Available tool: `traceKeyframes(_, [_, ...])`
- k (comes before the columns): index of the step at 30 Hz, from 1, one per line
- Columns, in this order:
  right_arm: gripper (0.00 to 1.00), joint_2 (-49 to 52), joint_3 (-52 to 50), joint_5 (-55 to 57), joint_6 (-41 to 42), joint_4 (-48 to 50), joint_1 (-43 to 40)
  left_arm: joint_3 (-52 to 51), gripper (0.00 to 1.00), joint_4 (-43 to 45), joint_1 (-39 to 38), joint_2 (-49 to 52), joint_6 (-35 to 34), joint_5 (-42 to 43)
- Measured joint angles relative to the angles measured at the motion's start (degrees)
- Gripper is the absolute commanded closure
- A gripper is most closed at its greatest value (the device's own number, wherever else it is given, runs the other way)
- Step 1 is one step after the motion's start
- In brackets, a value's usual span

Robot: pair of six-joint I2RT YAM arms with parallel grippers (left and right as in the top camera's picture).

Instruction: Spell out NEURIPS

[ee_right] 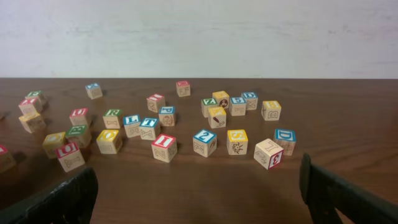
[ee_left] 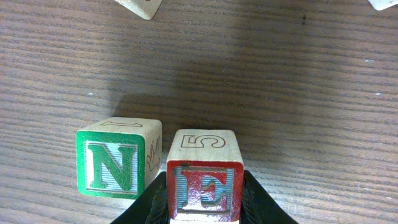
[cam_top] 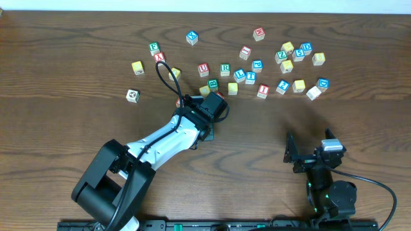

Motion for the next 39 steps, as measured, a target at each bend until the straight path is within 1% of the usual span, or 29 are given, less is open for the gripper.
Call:
traceKeyframes(14, [0.01,0.00,0.00,0.00,-0.02,0.00,0.00,0.00,0.91,0.04,0.00,0.00,0.00,0.00])
traceKeyframes(18, [0.01,0.00,0.00,0.00,-0.02,0.00,0.00,0.00,0.87,0.07,0.00,0.00,0.00,0.00])
traceKeyframes(33, [0.01,0.00,0.00,0.00,-0.02,0.00,0.00,0.00,0.87,0.59,0.00,0.07,0.17,-0.02])
traceKeyframes(34, [0.01,0.00,0.00,0.00,-0.02,0.00,0.00,0.00,0.86,0.59,0.00,0.07,0.17,0.00])
traceKeyframes(35, [0.01,0.00,0.00,0.00,-0.02,0.00,0.00,0.00,0.83,0.59,0.00,0.07,0.17,-0.02])
traceKeyframes(37, [0.01,0.00,0.00,0.00,-0.02,0.00,0.00,0.00,0.74,0.59,0.00,0.07,0.17,-0.02])
traceKeyframes(39, [0.01,0.00,0.00,0.00,-0.02,0.00,0.00,0.00,0.70,0.59,0.00,0.07,0.17,-0.02])
